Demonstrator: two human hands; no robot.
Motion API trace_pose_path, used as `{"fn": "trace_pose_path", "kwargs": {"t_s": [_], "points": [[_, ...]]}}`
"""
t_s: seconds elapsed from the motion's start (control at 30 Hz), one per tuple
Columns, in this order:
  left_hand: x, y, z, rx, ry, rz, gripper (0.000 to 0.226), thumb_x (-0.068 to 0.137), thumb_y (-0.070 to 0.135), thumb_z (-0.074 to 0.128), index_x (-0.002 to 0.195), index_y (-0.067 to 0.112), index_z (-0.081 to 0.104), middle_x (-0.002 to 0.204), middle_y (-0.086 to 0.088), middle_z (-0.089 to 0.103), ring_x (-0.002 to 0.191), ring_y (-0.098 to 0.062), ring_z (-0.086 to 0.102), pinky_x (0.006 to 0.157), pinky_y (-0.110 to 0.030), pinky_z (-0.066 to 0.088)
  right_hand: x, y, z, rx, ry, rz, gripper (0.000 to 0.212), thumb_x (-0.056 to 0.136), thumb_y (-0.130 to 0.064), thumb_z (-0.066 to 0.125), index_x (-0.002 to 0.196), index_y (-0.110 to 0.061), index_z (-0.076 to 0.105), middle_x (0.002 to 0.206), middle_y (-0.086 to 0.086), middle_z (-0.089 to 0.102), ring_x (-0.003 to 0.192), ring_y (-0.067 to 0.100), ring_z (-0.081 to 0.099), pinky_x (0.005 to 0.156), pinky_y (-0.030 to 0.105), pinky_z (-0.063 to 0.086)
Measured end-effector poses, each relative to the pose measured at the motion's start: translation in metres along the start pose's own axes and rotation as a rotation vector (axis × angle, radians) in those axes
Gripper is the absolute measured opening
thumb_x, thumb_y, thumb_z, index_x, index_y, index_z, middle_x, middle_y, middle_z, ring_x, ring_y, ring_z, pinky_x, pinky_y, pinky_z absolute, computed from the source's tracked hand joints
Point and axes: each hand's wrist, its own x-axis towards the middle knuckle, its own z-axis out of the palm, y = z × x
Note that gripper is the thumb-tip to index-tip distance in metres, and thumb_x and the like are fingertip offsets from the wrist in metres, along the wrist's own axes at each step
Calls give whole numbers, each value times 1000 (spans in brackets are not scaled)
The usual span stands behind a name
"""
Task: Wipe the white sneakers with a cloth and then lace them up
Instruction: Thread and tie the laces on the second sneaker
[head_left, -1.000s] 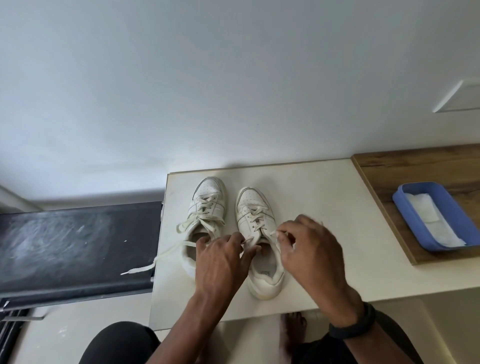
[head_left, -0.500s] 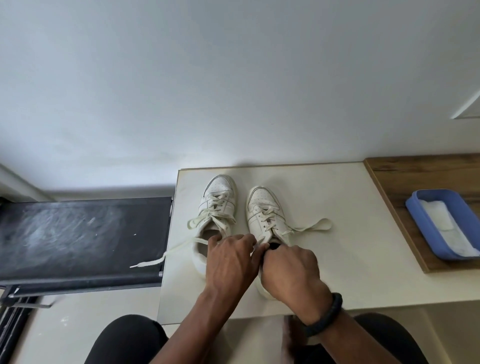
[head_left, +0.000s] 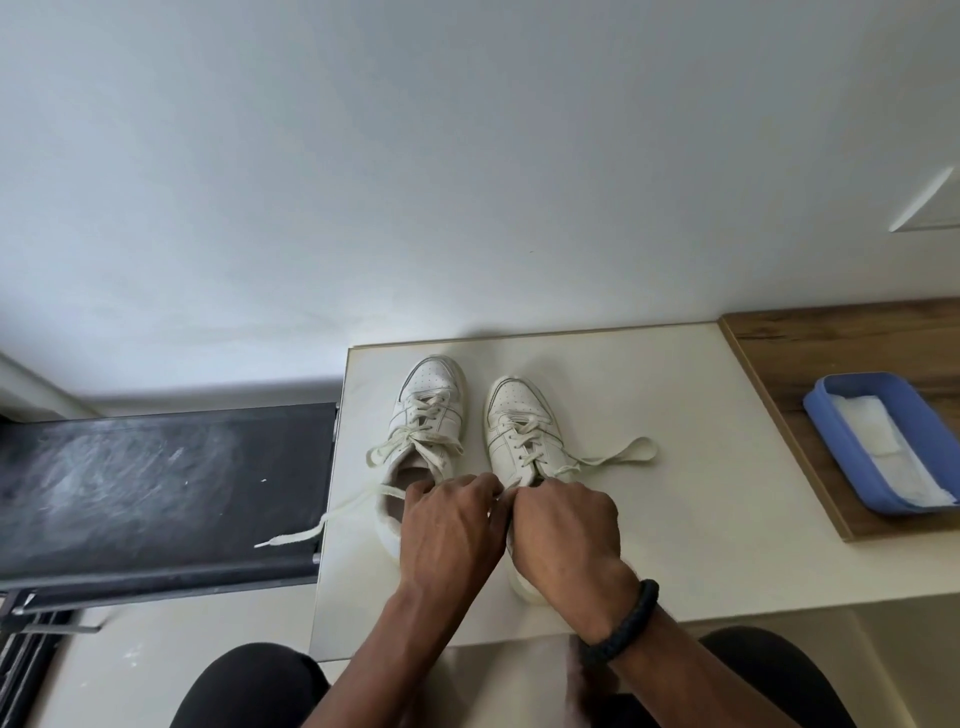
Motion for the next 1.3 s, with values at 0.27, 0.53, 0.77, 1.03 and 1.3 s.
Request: {"fn": "trace_pose_path", "kwargs": {"t_s": [0.27,0.53,0.77,1.03,1.3], "points": [[0,0,1,47,16,6,47,97,56,38,71,26,63,65,9,68,63,-15,65,75,-34,44,-13,16,-16,201,168,-13,18,97,-35,51,109,-27,62,106,-1,66,98,24,67,66,30,37],[-1,-2,2,43,-28,23,58,93,75,29,88,29,63,79,12,72,78,-14,69,86,-39,44,15,93,-4,506,138,214,11,92,-28,57,97,-29,66,98,-2,72,94,28,67,76,33,53],[-2,-1,-3,50,-71,3,56,91,76,31,90,30,62,80,14,72,79,-12,69,88,-38,43,46,206,66,660,262,495,15,92,-17,63,90,-24,77,97,6,76,92,33,67,76,34,52],[-5,0,-9,40,2,44,50,85,68,44,93,26,71,79,3,75,74,-24,74,78,-43,49,29,309,37,556,899,586,14,89,-3,68,99,-2,78,92,21,76,87,37,71,72,27,42],[3,22,23,-141,175,288,44,90,37,49,118,16,75,128,-7,69,106,-34,70,89,-48,49,24,365,33,591,824,605,10,87,-4,69,89,-7,79,89,9,78,85,25,70,72,27,48]]}}
